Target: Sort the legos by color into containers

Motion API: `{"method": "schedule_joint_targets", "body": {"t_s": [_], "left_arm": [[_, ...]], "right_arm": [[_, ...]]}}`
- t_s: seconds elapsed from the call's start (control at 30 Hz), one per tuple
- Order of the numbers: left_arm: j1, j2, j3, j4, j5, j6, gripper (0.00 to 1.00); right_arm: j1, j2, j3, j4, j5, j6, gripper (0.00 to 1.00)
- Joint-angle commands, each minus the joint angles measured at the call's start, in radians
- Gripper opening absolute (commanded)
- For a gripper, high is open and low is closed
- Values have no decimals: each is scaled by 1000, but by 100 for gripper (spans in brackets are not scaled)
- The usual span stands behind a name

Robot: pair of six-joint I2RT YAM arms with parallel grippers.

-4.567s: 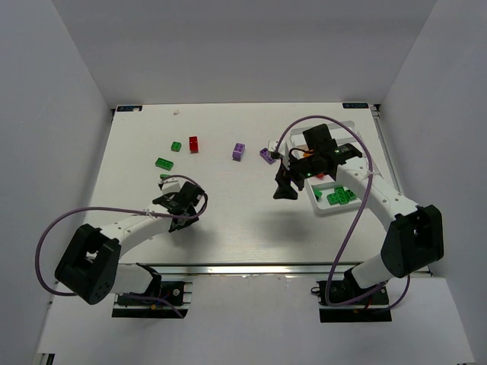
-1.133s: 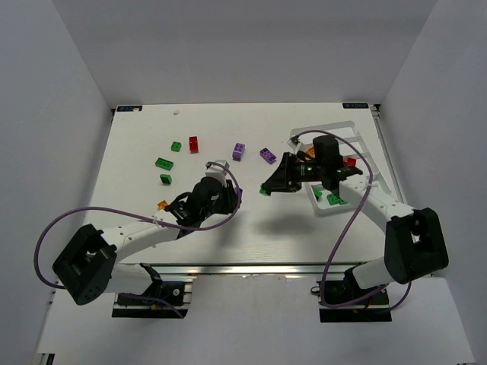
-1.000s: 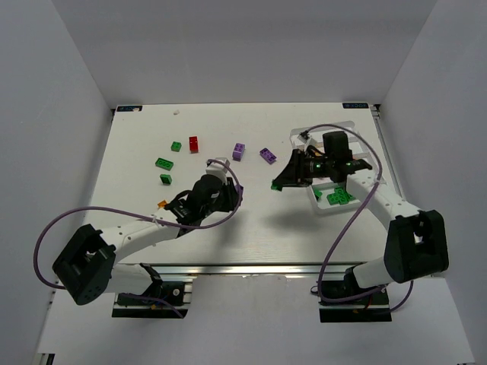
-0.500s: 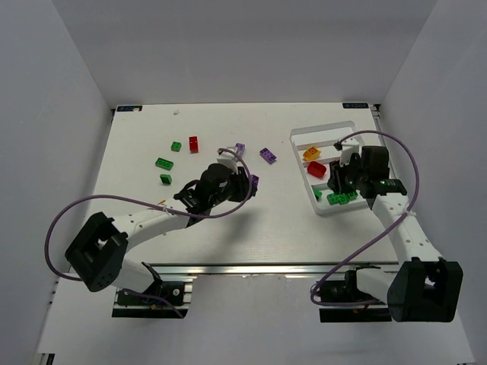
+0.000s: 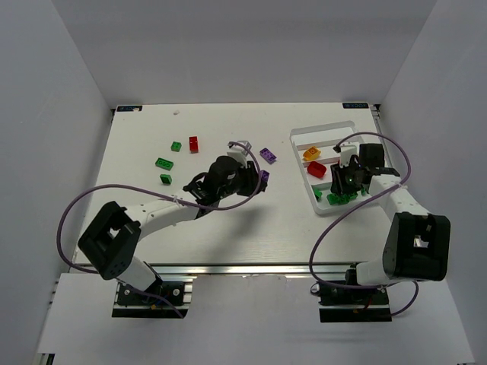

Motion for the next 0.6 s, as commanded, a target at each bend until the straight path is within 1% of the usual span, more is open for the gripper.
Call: {"method": "schedule_joint_targets", "body": {"t_s": [0.0, 0.03, 0.07, 0.1, 0.13, 0.17, 0.33, 0.47, 0.5, 0.57], "left_arm": [[3, 10, 59, 31, 28, 2, 9], [3, 21, 67, 32, 35, 3, 9], [3, 29, 73, 32, 36, 5, 9], [3, 35, 87, 34, 39, 5, 9], [3, 52, 103, 37, 44, 5, 9], [3, 63, 104, 38, 48, 6, 9], [3, 139, 206, 34, 79, 19, 9], [5, 246, 312, 18, 114, 32, 9], [8, 266, 335, 17, 123, 35, 9], [13, 306, 401, 12, 151, 35, 9]], "right_arm": [[-8, 14, 60, 37, -18, -32, 23], [-9, 17, 63, 35, -16, -39, 26], [-12, 18, 63, 37, -13, -42, 32], [-14, 18, 62, 35, -10, -45, 36], [-17, 18, 60, 31, -7, -50, 45], [-18, 20, 60, 29, -5, -52, 48], [-38, 11, 52, 19, -11, -55, 58], [-63, 0, 66, 2, -33, -52, 61], [-70, -5, 84, -8, -75, -61, 61], [-99, -23, 109, -52, -145, -88, 69]]}}
